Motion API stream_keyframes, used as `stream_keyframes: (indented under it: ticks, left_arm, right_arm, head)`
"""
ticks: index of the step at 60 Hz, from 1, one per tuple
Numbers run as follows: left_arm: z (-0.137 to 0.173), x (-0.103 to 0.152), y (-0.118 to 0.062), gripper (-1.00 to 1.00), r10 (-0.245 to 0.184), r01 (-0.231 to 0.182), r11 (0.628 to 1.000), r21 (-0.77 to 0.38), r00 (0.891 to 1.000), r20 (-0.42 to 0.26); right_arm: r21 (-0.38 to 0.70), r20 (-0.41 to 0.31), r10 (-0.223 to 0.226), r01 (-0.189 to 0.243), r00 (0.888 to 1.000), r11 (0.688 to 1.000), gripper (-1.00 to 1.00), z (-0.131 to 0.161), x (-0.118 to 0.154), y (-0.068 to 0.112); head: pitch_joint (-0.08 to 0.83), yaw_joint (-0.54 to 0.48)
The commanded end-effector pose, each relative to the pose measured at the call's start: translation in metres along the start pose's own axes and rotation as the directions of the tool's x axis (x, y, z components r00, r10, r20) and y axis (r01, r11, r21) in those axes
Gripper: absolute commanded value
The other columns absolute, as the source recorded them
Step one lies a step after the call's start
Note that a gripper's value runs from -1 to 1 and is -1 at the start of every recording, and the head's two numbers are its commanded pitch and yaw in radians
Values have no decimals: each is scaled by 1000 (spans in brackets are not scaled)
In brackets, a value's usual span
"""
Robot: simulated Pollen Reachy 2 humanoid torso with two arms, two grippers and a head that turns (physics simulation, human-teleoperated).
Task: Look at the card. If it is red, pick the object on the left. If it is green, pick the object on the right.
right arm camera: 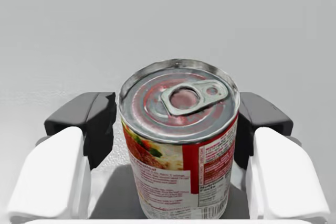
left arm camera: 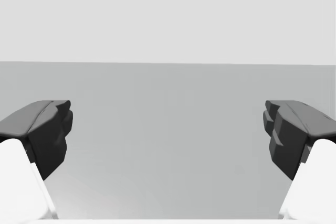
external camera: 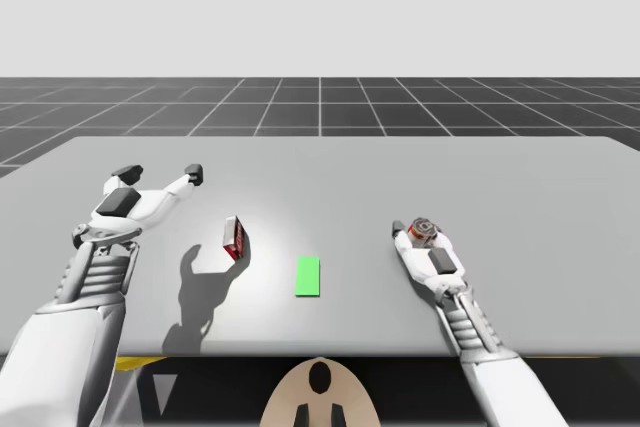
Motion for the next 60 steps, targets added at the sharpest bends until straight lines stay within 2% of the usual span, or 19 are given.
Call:
stream_keyframes:
  ticks: [1,10,13,24,34,38,43,47,54,60]
  left_arm:
    - [-1,-1,0,-1000,0,0,1000,0,1000,-1]
    - [-1,-1,0,-1000,-1,1,1000,1,1000,-1]
    - [-2,-1,0,-1000,-2,2,1000,2,1000,-1]
    - [-3,-2,0,-1000,-6,6,1000,3,1000,-6]
    - [-3,-3,0,-1000,-6,6,1000,6,1000,-7]
    - [-3,-2,1,-1000,-3,4,1000,8,1000,-6]
    - [-3,-2,1,-1000,1,-1,1000,11,1000,-5]
    - [-3,-2,1,-1000,3,-3,1000,12,1000,-6]
    - [-3,-3,1,-1000,3,-2,1000,17,1000,-11]
    - [-3,-4,0,-1000,-6,7,1000,25,1000,-13]
  right_arm:
    - [-28,19,-11,12,1000,1000,966,1,-6,5]
    - [-26,21,-14,15,1000,1000,966,2,-6,4]
    - [-24,20,-14,14,1000,1000,966,1,-6,4]
    - [-16,14,-14,14,1000,1000,946,1,-7,4]
    - [-18,17,-8,9,1000,1000,938,2,-7,4]
    - [-21,18,-24,24,1000,999,948,3,-2,5]
    - [-15,51,-23,23,998,1000,964,7,14,6]
    - [-5,102,-22,22,995,1000,962,11,37,8]
    - [-1,196,-7,8,981,1000,977,18,80,13]
    - [-2,271,18,-18,963,1000,981,26,115,17]
  head:
    - [637,-341]
    - [610,-345]
    - [578,-349]
    - [373,-396]
    - [284,-431]
    - [271,-442]
    - [261,-451]
    - [252,-452]
    - [243,-454]
    - [240,-454]
